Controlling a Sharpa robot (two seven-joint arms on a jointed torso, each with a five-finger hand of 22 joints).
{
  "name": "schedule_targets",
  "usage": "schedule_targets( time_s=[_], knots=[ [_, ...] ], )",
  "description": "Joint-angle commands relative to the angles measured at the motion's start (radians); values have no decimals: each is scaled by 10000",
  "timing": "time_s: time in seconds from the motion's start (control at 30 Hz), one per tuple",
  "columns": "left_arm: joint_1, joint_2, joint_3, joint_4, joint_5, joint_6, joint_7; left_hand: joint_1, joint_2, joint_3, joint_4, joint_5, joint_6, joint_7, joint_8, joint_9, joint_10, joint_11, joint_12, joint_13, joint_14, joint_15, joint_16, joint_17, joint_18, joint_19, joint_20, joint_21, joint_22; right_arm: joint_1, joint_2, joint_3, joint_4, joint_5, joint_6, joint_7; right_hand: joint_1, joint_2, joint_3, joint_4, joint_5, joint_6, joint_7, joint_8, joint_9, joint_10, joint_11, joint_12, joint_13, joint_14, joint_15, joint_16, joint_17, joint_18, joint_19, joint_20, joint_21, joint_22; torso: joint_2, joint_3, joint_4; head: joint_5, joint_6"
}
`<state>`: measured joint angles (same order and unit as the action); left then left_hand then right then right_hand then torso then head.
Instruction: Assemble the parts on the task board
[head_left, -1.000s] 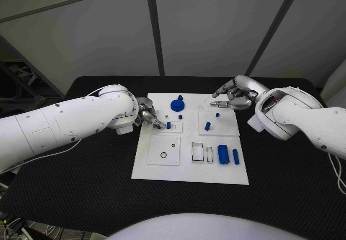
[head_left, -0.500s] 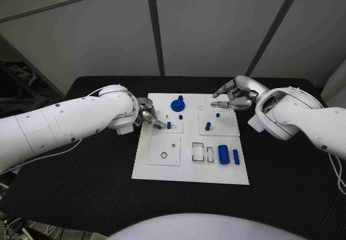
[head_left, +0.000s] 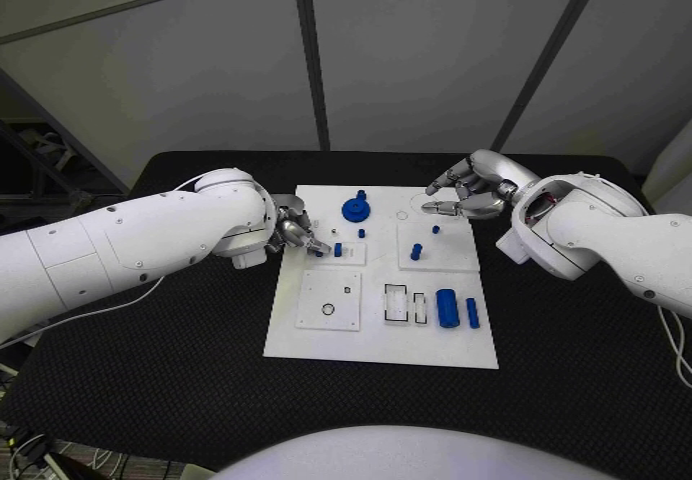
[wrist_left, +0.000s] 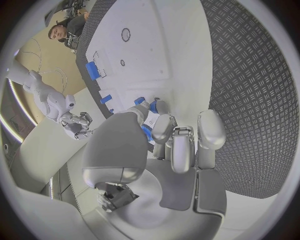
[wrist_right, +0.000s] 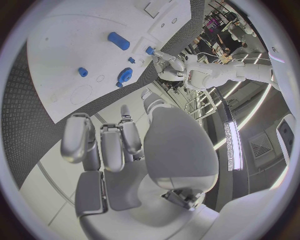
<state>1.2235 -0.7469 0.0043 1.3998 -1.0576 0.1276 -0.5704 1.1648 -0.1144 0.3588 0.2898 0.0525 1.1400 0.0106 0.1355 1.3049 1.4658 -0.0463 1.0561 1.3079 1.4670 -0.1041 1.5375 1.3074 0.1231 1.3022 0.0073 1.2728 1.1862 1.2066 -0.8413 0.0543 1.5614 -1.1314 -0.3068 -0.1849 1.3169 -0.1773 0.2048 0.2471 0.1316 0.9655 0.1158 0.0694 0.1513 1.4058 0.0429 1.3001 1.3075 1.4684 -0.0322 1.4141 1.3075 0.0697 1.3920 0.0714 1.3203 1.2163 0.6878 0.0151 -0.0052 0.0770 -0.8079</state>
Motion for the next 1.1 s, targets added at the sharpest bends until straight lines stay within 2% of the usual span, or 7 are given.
schedule_targets(
  time_s=[0.03,0.2,0.47,1.1],
  knots=[
    [-9,-42,3,-31,61,-198,-128,-129,-223,-174,32,-41,46,55,-65,20,398,6,-46,1189,921,-48,3,2173,-247,-2,-22,-69,6,21,0,7,3,-25,47,33,-19,16,-5,59,43,68,14,-30,17,10,-84,-5,301,446,-75,-46,164,59,-6,1,-48,-2,-1,1,-1,2,5],
    [-9,-63,22,-22,134,-255,-122,-361,-340,-352,42,-41,79,58,-90,28,402,10,-33,1193,922,-43,5,2175,-247,4,-14,-74,14,20,5,7,-1,-25,48,34,-19,16,-5,59,43,68,14,-30,17,10,-84,-5,301,446,-75,-46,164,59,-6,1,-48,-2,2,1,-6,2,3],
    [-10,-83,48,-19,159,-351,-120,-426,-387,-413,43,-40,87,58,-104,30,400,10,-49,1188,920,-44,-2,2165,-245,6,-13,-77,16,20,4,7,-7,-25,40,32,-19,16,-5,59,43,68,14,-30,17,10,-84,-5,301,446,-75,-46,164,59,-6,1,-48,-2,3,3,-6,8,-15],
    [-10,-119,101,-16,347,-412,-54,-672,-692,-720,38,-40,117,67,-167,52,397,15,-63,1185,917,-40,-11,2153,-242,6,-8,-101,17,20,6,7,-21,-25,39,36,-30,13,-9,75,45,62,14,-33,20,-1,-83,-22,285,446,-75,-49,164,61,-10,1,-59,-13,-3,4,1,16,3]
  ],
)
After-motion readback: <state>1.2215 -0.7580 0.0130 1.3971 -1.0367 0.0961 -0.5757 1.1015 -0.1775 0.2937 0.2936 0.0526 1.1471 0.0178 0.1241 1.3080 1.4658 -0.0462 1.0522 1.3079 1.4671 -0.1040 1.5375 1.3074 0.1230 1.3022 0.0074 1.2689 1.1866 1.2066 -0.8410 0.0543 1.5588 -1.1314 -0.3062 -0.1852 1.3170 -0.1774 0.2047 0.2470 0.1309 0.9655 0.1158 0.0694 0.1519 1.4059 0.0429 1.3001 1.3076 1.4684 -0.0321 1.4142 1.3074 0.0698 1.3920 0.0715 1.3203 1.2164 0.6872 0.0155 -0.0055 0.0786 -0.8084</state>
